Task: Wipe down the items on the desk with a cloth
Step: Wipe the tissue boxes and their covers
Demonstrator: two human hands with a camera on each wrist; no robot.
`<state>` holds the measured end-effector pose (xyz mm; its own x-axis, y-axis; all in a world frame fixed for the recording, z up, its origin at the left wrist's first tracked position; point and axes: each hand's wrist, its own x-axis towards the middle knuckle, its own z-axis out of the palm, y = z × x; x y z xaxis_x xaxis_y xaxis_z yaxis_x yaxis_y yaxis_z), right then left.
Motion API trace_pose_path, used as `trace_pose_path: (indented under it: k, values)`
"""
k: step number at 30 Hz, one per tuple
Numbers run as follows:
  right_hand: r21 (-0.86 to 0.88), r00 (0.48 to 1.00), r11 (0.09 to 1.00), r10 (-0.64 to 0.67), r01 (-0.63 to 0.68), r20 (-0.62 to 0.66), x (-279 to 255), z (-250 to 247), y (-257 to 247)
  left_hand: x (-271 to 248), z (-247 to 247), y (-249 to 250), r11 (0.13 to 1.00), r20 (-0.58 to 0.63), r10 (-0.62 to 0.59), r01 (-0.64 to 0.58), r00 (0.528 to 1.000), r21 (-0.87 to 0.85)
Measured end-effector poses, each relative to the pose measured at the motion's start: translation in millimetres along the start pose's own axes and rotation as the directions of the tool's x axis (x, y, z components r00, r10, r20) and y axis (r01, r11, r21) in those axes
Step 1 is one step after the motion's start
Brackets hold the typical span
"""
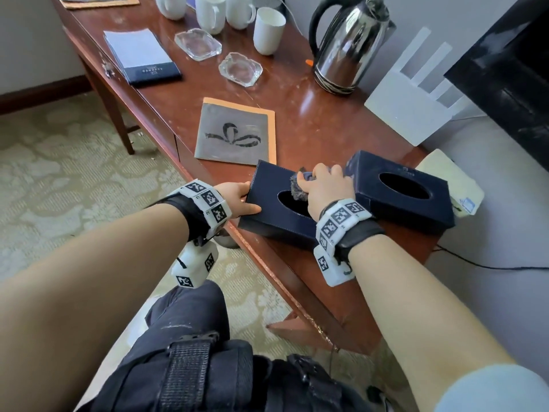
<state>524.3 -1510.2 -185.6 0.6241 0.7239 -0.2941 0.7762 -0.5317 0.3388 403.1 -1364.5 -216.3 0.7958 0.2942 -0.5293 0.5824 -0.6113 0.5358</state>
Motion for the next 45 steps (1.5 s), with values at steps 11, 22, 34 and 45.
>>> trace_pose_path:
  k: [11,22,34,45]
  values:
    - [-0.07,0.999,0.997,-0.019,0.021,0.037,-14.4,2.1,15.4,-1.4,-2.1,1.3,1.0,0.013,0.006,-0.006,1.0,-0.005]
    - [-0.087,0.983,0.996,0.044,-0.029,0.179,-20.9,2.6,44.9,0.5,-2.1,0.2,0.999,0.021,0.015,-0.016,1.0,0.033]
    - [-0.113,0.976,0.992,0.075,-0.052,0.203,-27.5,1.1,51.0,-1.6,-2.3,3.0,0.999,0.014,0.005,-0.005,1.0,0.052]
    - [0.091,0.982,0.994,0.048,-0.066,0.183,-27.3,-18.9,35.6,-3.7,-2.1,4.2,0.999,0.009,0.018,-0.018,1.0,0.038]
